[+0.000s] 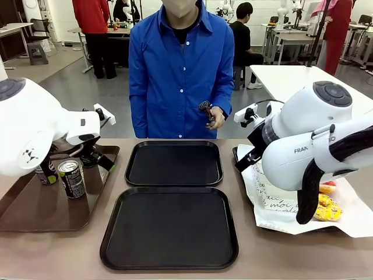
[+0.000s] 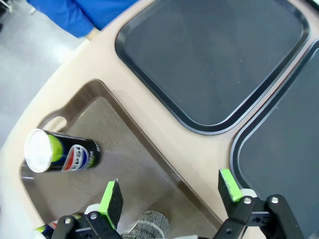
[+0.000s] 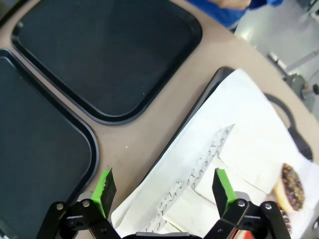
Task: Set up donuts and drinks on trays.
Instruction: Pick up one Pepsi coke and place it on the Flat Tray.
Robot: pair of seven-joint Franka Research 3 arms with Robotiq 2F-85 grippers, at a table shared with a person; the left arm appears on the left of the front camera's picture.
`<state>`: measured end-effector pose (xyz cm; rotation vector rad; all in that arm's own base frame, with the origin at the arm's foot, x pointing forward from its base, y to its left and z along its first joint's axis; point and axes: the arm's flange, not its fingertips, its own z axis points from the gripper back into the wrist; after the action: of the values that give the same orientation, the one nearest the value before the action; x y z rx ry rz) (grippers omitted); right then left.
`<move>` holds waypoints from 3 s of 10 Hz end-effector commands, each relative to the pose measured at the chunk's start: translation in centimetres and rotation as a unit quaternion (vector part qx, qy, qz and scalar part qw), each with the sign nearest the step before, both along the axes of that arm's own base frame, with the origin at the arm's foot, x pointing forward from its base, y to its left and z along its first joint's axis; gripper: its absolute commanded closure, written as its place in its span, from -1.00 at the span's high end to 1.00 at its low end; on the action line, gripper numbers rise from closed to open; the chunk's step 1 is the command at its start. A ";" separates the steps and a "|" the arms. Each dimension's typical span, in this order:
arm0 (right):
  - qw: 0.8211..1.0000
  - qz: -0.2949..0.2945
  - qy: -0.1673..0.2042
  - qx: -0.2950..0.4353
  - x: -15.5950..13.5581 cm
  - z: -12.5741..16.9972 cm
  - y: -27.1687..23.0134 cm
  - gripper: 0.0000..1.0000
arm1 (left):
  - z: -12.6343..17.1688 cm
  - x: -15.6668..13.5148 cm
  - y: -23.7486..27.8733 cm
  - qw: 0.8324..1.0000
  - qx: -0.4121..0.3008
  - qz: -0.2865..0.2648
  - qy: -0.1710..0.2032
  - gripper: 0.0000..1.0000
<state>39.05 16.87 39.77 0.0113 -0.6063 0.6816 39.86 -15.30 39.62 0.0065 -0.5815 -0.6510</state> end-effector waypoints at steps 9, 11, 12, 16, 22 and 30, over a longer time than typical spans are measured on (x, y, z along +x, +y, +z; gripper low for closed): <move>0.995 0.015 0.084 -0.061 -12.0 12.4 -2.8 1.00 | 8.5 -8.8 -1.1 0.994 0.037 -0.029 0.097 1.00; 0.995 0.015 0.084 -0.061 -12.0 12.4 -2.8 1.00 | 8.5 -8.8 -1.1 0.994 0.037 -0.029 0.097 1.00; 0.993 0.015 0.091 -0.070 -12.9 12.8 -3.3 1.00 | 9.3 -9.6 -1.2 0.995 0.043 -0.027 0.090 1.00; 0.878 -0.085 0.167 0.441 -10.8 9.0 -17.0 1.00 | 10.7 -9.8 12.2 0.791 -0.605 -0.065 0.061 1.00; 0.773 -0.188 0.272 0.542 -12.8 3.7 -32.0 1.00 | 3.9 -11.3 26.9 0.694 -0.709 0.092 0.089 1.00; 0.747 -0.135 0.306 0.575 -18.4 5.0 -38.3 1.00 | 4.4 -14.0 31.6 0.751 -0.603 0.192 0.187 1.00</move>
<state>20.49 -20.99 44.75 1.2290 -0.2864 -0.1356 28.27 18.47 43.25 -1.1858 -0.5144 0.2391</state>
